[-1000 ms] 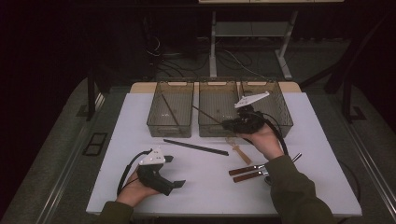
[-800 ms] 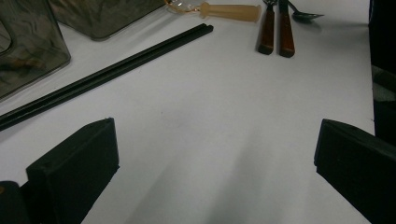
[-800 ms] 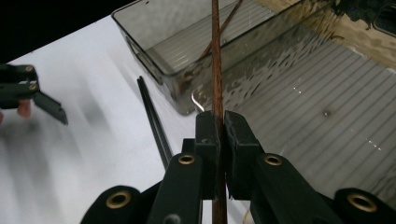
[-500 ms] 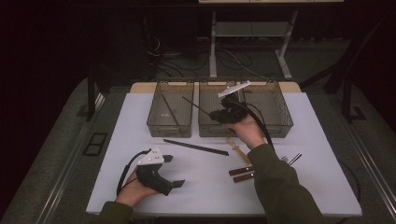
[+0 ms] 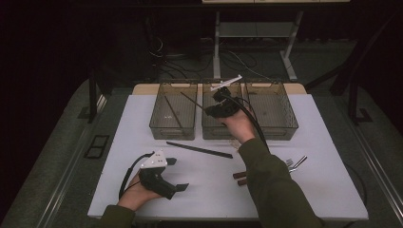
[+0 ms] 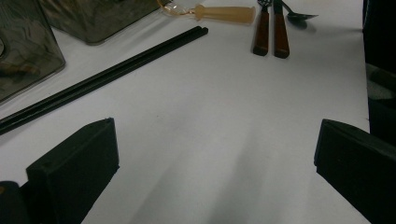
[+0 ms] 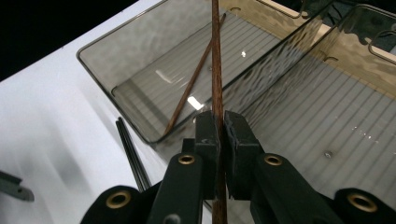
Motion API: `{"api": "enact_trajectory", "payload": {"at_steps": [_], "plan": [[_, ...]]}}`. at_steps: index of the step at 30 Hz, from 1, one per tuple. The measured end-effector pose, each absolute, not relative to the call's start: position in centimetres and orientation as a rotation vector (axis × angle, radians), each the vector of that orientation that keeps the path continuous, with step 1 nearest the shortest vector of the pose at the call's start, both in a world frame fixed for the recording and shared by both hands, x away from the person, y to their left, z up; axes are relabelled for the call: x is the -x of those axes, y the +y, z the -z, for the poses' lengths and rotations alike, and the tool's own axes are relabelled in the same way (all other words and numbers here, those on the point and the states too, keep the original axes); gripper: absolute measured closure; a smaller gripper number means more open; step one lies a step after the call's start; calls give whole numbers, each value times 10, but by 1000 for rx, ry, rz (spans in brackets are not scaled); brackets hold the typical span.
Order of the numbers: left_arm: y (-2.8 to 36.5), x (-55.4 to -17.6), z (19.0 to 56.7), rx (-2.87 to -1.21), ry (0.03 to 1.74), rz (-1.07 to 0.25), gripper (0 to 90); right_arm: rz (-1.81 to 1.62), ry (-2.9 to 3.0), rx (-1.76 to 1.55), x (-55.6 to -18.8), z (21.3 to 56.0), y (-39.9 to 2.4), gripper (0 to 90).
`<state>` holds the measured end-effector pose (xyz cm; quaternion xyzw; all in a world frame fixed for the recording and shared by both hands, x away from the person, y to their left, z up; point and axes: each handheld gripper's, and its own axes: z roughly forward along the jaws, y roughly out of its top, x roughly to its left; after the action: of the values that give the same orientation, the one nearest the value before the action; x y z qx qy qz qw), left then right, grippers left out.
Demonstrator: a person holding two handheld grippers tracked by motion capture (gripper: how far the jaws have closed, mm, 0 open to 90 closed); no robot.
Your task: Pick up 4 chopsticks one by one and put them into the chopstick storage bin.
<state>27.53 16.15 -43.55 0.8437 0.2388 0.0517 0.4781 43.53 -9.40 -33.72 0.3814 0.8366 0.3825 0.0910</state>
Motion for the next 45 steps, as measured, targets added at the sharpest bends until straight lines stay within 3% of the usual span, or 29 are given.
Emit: {"api": "enact_trajectory", "payload": {"at_steps": [45], "plan": [[162,-275,433,-2032,570,-118,0,-949,2487,-1293,-501,365,9,848]]}}
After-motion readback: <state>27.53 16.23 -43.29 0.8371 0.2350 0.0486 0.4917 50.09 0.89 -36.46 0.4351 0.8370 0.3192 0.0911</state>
